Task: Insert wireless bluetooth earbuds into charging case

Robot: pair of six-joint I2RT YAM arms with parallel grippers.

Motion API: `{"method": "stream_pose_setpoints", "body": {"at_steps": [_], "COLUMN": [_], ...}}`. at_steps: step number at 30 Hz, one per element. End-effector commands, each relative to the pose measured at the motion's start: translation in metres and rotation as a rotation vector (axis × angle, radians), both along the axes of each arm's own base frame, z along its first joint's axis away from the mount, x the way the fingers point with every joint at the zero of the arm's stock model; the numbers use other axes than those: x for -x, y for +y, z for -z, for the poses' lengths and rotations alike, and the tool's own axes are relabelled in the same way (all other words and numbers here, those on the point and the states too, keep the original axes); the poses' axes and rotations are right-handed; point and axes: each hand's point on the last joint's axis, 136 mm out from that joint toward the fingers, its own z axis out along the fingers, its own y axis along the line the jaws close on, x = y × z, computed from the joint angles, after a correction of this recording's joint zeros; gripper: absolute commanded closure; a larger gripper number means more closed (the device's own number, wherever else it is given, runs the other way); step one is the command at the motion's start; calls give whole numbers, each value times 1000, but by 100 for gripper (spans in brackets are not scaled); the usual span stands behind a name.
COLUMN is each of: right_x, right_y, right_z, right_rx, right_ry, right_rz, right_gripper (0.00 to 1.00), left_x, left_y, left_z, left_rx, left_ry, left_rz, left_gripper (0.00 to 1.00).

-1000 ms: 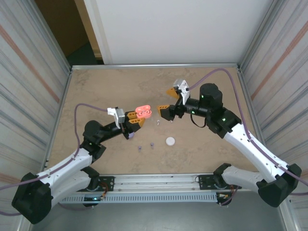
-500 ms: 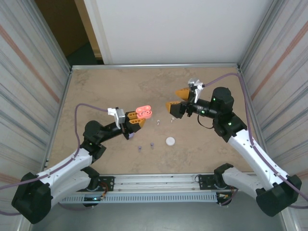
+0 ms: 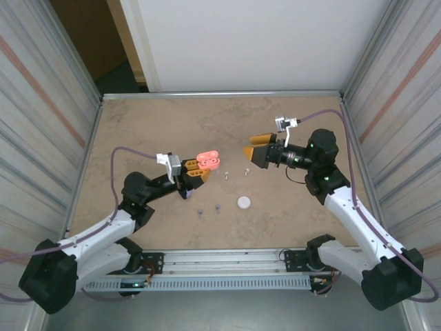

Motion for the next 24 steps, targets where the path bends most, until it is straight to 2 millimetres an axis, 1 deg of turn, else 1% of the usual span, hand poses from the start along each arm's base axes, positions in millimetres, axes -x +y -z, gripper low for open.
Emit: {"method": "stream_pose_setpoints", "body": {"at_steps": [1, 4, 15, 24], "right_x": [5, 10, 18, 25], "right_y": [9, 18, 52, 68], "right_z": [-2, -4, 4, 6], "right_rx": [-31, -36, -10, -2], "right_ry": [23, 4, 8, 12], "right_rz": [-72, -112, -240, -302], "right_gripper": [1, 1, 1, 1], "left_x": [9, 7, 5, 3], "left_y": [-3, -6, -12, -17], "left_z": [-23, -23, -22, -18], "left_rx": [59, 60, 59, 48], "left_ry": [-60, -59, -56, -47], "left_rz": [53, 63, 93, 111], "left_gripper": [100, 100, 100, 100]}}
